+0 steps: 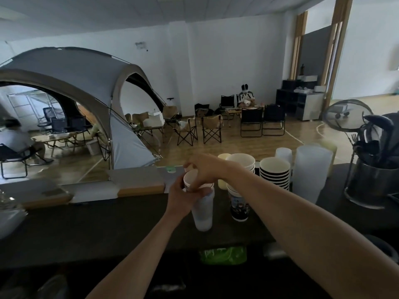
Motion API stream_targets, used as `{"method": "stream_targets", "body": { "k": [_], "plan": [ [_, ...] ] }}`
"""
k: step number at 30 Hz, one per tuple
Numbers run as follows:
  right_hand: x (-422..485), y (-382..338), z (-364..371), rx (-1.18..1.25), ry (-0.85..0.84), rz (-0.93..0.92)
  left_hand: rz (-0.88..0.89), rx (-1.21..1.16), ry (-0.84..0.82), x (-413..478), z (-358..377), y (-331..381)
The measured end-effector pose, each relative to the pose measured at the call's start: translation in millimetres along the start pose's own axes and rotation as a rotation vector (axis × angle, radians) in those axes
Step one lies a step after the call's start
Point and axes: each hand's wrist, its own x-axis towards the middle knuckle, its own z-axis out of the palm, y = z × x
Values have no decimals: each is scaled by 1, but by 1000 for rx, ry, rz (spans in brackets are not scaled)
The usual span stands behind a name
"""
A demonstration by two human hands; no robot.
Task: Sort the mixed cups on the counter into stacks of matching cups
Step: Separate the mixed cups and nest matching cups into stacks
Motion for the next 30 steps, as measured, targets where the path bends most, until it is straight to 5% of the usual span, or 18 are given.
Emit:
{"method": "stream_targets", "body": {
  "k": [14,17,21,30],
  "plan": [
    [-7,-4,-73,152,134,28,7,-3,-38,0,-4,-3],
    [-24,13,-94,133,346,13,17,-24,-54,2,-8,-11],
    [-72,77,-125,13,595,237,12,-53,-59,8,-2,-14],
    [-88,143,-75,-31,217,421,67,-57,-77,2,9,-17]
  ]
}}
